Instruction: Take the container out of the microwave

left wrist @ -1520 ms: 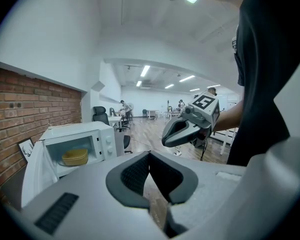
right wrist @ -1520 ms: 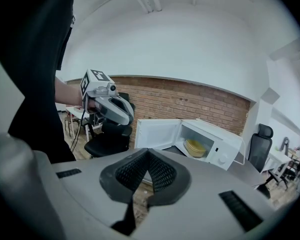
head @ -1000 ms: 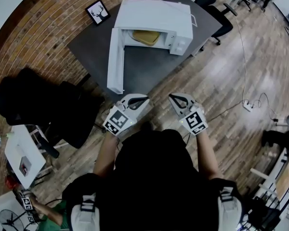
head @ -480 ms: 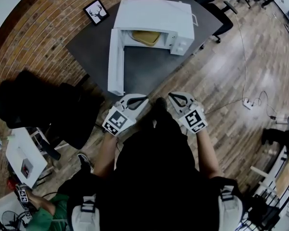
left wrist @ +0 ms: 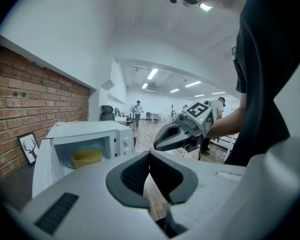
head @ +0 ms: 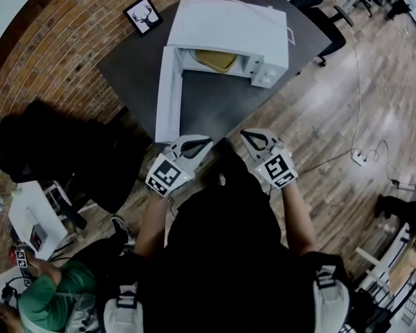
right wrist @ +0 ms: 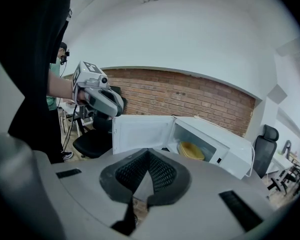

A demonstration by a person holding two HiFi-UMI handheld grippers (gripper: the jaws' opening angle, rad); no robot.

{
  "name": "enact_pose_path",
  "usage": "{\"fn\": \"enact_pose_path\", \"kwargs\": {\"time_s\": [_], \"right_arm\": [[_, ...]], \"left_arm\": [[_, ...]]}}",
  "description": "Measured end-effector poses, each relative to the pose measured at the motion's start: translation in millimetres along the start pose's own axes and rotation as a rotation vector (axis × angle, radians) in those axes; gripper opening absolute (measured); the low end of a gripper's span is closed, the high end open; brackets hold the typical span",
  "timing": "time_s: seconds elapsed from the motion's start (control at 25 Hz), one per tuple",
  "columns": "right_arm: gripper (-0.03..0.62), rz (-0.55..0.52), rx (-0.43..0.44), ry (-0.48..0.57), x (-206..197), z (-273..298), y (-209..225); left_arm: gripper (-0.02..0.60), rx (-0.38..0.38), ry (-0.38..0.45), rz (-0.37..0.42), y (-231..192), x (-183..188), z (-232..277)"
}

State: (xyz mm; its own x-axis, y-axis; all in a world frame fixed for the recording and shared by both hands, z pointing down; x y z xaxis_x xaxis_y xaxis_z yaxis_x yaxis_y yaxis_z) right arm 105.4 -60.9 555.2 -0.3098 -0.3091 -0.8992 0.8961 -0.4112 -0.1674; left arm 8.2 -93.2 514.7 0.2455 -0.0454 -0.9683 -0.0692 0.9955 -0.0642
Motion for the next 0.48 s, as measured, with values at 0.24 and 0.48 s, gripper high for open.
{"fn": "enact_pose_path", "kwargs": {"time_s": [0.24,0.48], "right_arm": [[-0.002,-0.023,0.058,-0.004,-2,35,27],[-0.002,-0.102,0.113,-0.014,-2,77,54]], "left_arm": [[0.002,0.05,-0.012,-0.034,-27,2,8],[0.002,0.105,-0.027,-0.032,-54,8,10]]}}
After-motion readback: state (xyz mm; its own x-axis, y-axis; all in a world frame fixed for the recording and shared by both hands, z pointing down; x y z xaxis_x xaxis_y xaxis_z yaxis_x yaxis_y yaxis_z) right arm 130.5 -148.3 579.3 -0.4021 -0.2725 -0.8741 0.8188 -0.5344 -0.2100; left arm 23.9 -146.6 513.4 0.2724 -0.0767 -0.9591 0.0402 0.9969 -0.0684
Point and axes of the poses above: the fingertips, and each gripper's own axes: z forward along the fingers, y to its right, x out of its top, the point moved 1 cm from there along -z, backward along the fingers, and after that the axes turned 4 degrees about y, right-handed, at the moved point
